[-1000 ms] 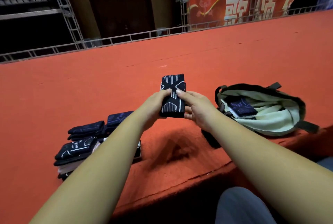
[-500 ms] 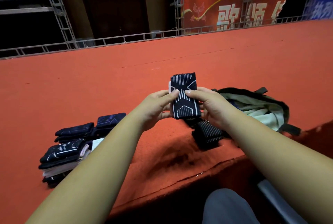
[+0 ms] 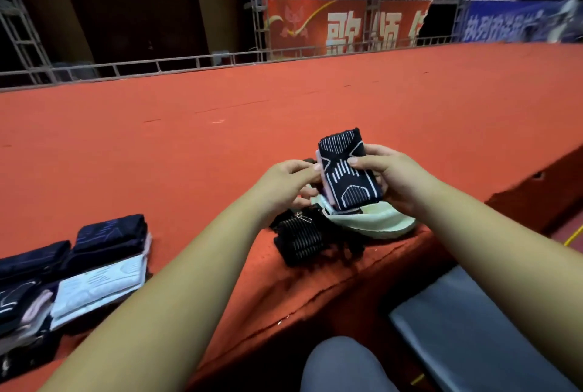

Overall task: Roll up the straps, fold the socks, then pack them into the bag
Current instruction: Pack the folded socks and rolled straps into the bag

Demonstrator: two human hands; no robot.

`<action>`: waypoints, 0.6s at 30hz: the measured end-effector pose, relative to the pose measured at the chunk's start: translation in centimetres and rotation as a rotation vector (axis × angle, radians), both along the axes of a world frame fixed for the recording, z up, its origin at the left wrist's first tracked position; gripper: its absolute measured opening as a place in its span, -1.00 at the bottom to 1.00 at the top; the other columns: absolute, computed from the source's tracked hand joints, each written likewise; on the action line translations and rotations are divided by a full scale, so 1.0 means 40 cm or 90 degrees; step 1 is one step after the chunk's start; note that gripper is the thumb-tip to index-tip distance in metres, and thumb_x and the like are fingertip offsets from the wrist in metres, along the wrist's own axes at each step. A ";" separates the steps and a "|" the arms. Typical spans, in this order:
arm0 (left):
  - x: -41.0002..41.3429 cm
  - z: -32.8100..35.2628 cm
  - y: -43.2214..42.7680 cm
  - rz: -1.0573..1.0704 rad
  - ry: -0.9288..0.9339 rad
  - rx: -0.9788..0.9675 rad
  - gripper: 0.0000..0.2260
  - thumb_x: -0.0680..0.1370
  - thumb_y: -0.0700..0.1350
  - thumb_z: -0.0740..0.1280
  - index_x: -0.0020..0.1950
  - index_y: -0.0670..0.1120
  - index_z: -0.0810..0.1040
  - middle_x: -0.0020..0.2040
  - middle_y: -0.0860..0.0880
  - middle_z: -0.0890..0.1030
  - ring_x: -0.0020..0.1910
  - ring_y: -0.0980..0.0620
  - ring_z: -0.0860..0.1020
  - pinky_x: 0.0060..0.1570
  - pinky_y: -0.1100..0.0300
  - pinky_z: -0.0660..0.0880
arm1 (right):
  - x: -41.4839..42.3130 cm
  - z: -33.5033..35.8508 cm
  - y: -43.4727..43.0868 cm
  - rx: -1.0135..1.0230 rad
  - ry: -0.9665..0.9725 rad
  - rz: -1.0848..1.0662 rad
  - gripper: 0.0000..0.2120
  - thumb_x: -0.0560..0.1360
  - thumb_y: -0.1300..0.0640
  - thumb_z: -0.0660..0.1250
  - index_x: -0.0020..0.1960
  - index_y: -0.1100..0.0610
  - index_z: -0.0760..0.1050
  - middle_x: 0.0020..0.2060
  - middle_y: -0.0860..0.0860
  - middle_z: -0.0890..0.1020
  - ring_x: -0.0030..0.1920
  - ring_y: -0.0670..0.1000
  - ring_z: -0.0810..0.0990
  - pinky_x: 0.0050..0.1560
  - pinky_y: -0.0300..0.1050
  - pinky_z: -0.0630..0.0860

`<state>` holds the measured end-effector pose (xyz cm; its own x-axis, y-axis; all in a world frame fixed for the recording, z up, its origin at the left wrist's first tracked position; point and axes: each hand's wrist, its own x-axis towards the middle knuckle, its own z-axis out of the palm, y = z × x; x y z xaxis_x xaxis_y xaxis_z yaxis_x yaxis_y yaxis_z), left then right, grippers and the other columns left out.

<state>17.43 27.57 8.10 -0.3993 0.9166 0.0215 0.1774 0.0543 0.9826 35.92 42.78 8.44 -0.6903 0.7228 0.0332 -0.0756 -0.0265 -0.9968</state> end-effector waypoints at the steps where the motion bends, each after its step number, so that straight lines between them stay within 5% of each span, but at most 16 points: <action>1: 0.004 -0.002 0.027 0.017 0.036 -0.004 -0.80 0.68 0.04 0.39 0.20 -0.04 0.65 0.13 -0.04 0.74 -0.03 0.01 0.66 0.06 0.03 0.64 | 0.017 -0.001 0.027 -0.007 -0.001 -0.026 -0.46 0.36 0.11 0.59 0.33 0.02 0.64 0.15 0.18 0.75 0.29 0.36 0.66 0.39 0.50 0.40; 6: 0.011 -0.022 0.147 0.051 0.308 -0.034 -0.89 0.65 -0.06 0.39 0.00 0.06 0.71 -0.13 0.11 0.71 -0.25 0.21 0.63 -0.23 0.19 0.52 | 0.083 -0.035 0.157 -0.022 -0.028 -0.114 -0.53 0.38 0.17 0.58 0.28 0.10 0.66 0.08 0.18 0.77 0.26 0.35 0.67 0.41 0.48 0.45; 12: 0.032 -0.039 0.314 -0.039 0.707 -0.123 -0.61 0.53 -0.32 0.26 0.12 0.03 0.78 0.16 0.04 0.68 0.12 -0.02 0.62 0.12 0.10 0.57 | 0.086 -0.103 0.259 0.010 -0.114 -0.120 -0.60 0.50 0.24 0.54 0.32 0.07 0.62 0.01 0.07 0.79 -0.03 0.10 0.78 0.22 0.20 0.63; 16: 0.029 -0.073 0.402 -0.128 0.742 -0.209 -0.78 0.59 -0.14 0.36 0.14 0.09 0.72 0.07 0.07 0.70 0.09 -0.04 0.64 0.11 -0.03 0.60 | 0.057 -0.138 0.307 0.021 -0.111 -0.112 -0.60 0.51 0.31 0.53 0.30 0.07 0.61 0.05 -0.01 0.78 -0.05 0.02 0.78 0.00 -0.02 0.68; 18: 0.013 -0.094 0.438 -0.131 0.760 -0.246 -0.67 0.54 -0.08 0.48 0.31 0.03 0.60 0.22 -0.01 0.66 0.20 -0.09 0.61 0.19 -0.07 0.57 | 0.039 -0.154 0.327 0.011 -0.090 -0.104 -0.58 0.52 0.36 0.50 0.34 0.13 0.58 0.08 0.01 0.78 0.01 0.03 0.78 0.00 -0.04 0.70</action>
